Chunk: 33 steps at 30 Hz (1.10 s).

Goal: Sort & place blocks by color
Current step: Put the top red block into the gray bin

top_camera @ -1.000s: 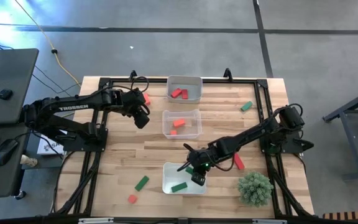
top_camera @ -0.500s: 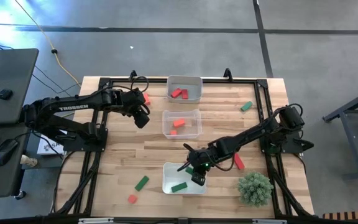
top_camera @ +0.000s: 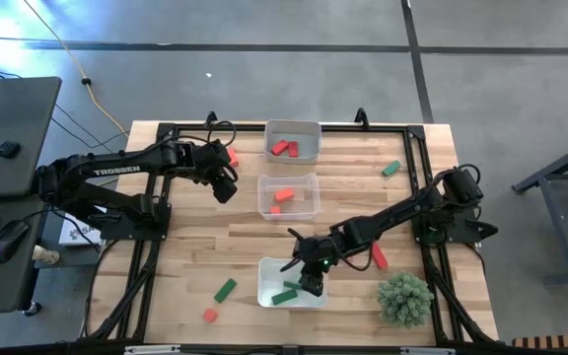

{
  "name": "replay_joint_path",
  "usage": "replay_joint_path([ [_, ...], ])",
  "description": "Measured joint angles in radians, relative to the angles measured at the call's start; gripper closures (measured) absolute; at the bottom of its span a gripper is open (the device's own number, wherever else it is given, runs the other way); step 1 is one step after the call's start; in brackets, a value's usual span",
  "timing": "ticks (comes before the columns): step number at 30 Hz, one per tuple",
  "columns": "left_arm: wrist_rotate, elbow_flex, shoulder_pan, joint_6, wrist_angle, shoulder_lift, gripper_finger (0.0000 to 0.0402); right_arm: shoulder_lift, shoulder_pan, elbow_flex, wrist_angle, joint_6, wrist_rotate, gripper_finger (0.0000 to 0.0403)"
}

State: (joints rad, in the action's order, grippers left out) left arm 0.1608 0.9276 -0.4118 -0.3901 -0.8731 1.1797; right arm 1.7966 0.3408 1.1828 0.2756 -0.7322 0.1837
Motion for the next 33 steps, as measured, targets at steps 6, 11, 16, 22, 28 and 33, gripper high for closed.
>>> replay_joint_path([
  [6, 0.017, 0.000, 0.000, 0.009, -0.051, 0.000, 0.0218, -0.017, -0.020, 0.000, -0.003, 0.026, -0.001, 0.0257],
  [11, 0.025, 0.000, 0.000, 0.032, -0.070, 0.000, 0.0218, -0.049, -0.058, 0.000, -0.003, 0.055, -0.001, 0.0257],
  [16, 0.026, 0.000, -0.031, 0.072, -0.070, 0.000, 0.0218, -0.080, -0.104, 0.000, -0.004, 0.084, -0.008, 0.0257],
  [22, 0.004, 0.000, -0.135, 0.148, -0.077, 0.000, 0.0204, -0.104, -0.164, 0.000, 0.003, 0.116, -0.003, 0.0257],
  [28, -0.023, 0.000, -0.249, 0.294, -0.078, 0.012, 0.0165, -0.128, -0.234, 0.000, 0.008, 0.131, 0.001, 0.0257],
  [33, -0.063, 0.000, -0.314, 0.498, -0.077, 0.047, 0.0159, -0.129, -0.296, 0.000, 0.004, 0.131, 0.034, 0.0257],
])
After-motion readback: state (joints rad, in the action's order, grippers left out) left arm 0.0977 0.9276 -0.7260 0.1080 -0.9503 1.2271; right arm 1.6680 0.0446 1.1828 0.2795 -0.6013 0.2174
